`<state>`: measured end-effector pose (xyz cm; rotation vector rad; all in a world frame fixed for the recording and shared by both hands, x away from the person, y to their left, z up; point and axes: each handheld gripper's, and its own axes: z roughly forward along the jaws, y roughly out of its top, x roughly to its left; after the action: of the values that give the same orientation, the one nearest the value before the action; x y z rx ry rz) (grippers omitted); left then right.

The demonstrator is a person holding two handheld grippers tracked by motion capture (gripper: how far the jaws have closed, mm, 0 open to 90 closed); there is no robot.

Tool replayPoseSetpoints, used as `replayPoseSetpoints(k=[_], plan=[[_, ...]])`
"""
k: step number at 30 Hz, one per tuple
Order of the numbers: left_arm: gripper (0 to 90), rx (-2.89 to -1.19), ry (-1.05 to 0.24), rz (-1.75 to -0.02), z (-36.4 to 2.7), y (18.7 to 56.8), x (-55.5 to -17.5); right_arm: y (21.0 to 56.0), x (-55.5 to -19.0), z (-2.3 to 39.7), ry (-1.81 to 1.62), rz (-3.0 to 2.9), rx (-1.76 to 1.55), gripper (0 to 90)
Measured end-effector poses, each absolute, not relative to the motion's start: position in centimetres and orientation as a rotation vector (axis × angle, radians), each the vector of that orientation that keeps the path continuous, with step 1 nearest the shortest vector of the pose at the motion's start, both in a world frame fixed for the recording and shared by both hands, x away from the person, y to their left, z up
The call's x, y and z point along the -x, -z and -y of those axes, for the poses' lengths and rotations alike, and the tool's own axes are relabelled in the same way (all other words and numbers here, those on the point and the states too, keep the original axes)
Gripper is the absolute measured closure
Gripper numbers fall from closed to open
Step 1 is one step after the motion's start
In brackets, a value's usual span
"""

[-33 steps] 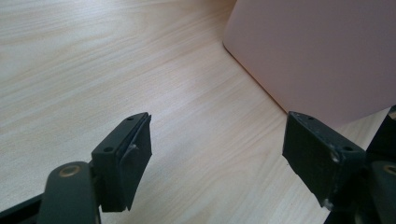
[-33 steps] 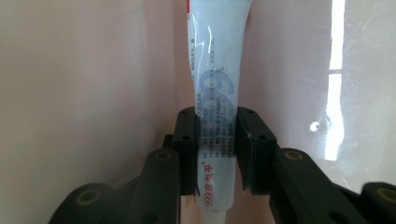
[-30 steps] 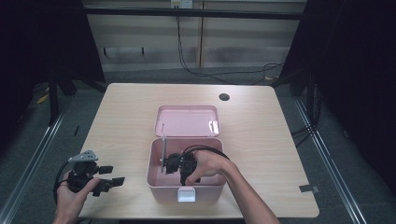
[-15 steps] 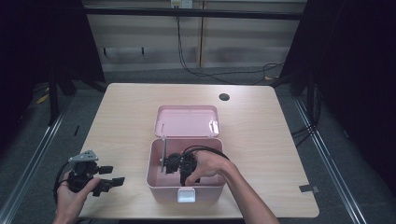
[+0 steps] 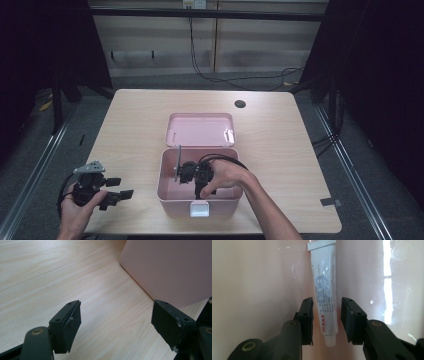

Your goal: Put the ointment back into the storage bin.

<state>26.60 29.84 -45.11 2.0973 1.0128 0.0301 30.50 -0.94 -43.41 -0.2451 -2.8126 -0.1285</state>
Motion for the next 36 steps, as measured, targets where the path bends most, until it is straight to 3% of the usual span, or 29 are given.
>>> replayPoseSetpoints(k=[36], plan=[[23.8, -2.099, -0.02, -1.016, -29.7, 45.1, -26.6, 40.4, -30.4, 3.0, 0.205, 2.848, 0.318, 59.0]])
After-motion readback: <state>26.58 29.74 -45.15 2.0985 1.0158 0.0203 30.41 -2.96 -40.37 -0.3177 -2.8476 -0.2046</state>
